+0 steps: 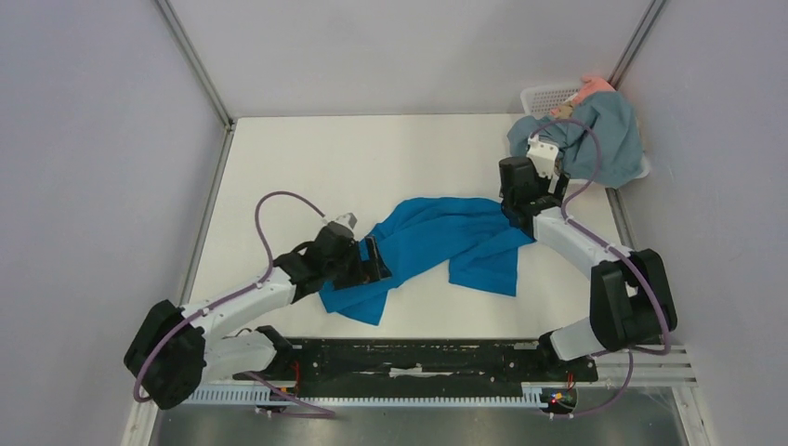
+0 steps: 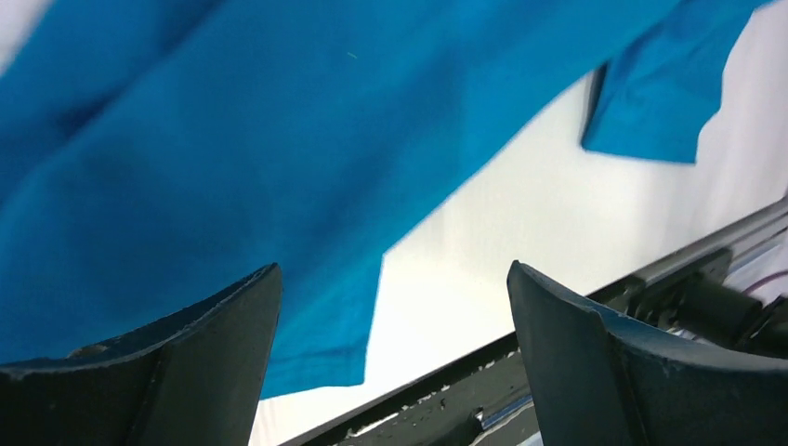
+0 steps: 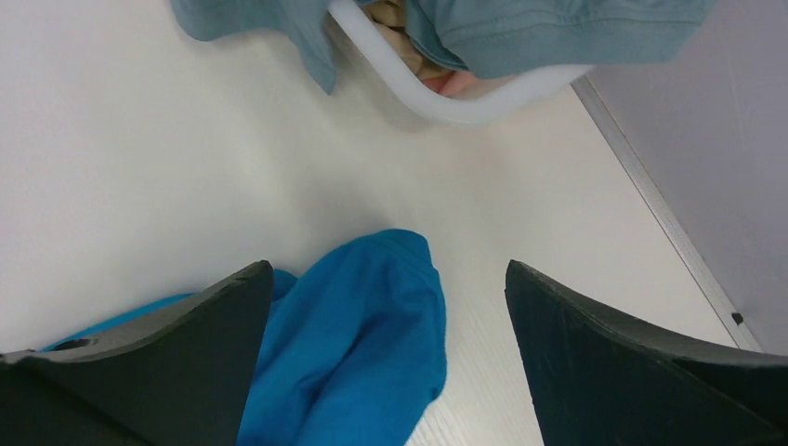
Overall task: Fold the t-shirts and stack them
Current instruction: Move the tshirt to the center of the board, then flatten out the tshirt
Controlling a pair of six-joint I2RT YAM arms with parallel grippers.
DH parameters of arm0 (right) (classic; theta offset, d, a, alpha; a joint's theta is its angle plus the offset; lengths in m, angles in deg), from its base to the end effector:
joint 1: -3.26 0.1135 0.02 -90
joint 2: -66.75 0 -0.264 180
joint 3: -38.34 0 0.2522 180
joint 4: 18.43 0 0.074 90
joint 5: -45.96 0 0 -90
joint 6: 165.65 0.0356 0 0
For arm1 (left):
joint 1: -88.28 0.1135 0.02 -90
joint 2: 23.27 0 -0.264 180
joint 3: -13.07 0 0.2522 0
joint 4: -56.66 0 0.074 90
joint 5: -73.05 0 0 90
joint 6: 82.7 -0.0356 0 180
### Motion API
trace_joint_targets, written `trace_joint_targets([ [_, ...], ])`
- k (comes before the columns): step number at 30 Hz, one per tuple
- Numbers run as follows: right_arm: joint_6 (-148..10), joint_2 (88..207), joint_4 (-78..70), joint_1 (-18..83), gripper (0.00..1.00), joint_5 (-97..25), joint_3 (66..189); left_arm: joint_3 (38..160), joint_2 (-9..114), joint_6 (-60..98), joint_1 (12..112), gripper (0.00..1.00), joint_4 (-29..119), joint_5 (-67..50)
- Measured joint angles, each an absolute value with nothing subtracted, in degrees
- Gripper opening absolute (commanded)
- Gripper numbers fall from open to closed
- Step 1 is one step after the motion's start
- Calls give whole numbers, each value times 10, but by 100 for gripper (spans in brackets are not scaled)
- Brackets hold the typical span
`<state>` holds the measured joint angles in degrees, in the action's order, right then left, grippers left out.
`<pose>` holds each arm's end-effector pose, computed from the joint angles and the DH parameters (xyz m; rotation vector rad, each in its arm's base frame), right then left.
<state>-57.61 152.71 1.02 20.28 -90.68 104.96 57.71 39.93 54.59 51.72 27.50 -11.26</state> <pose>0.3098 0.0678 0.2317 0.4342 2.0113 -0.5375 0.1695 -0.1301 0.1879 -0.1899 2.5468 -0.7541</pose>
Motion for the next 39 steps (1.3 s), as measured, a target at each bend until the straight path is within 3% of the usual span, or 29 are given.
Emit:
trace_joint_targets([
  [4,-566,1445,16,203,98,-896,991,606,436,546,436,98,268,-153],
  [11,-546,1300,-53,203,98,-758,812,642,546,547,434,100,268,-212],
  [23,-517,1145,-187,204,98,-587,627,860,762,509,578,100,284,-255],
  [28,-519,1070,-177,204,98,-595,613,848,713,480,549,100,263,-273],
  [36,-517,968,-163,204,98,-601,585,697,466,486,513,100,249,-289],
  [39,-516,958,-155,204,98,-591,585,655,427,493,514,100,242,-305],
])
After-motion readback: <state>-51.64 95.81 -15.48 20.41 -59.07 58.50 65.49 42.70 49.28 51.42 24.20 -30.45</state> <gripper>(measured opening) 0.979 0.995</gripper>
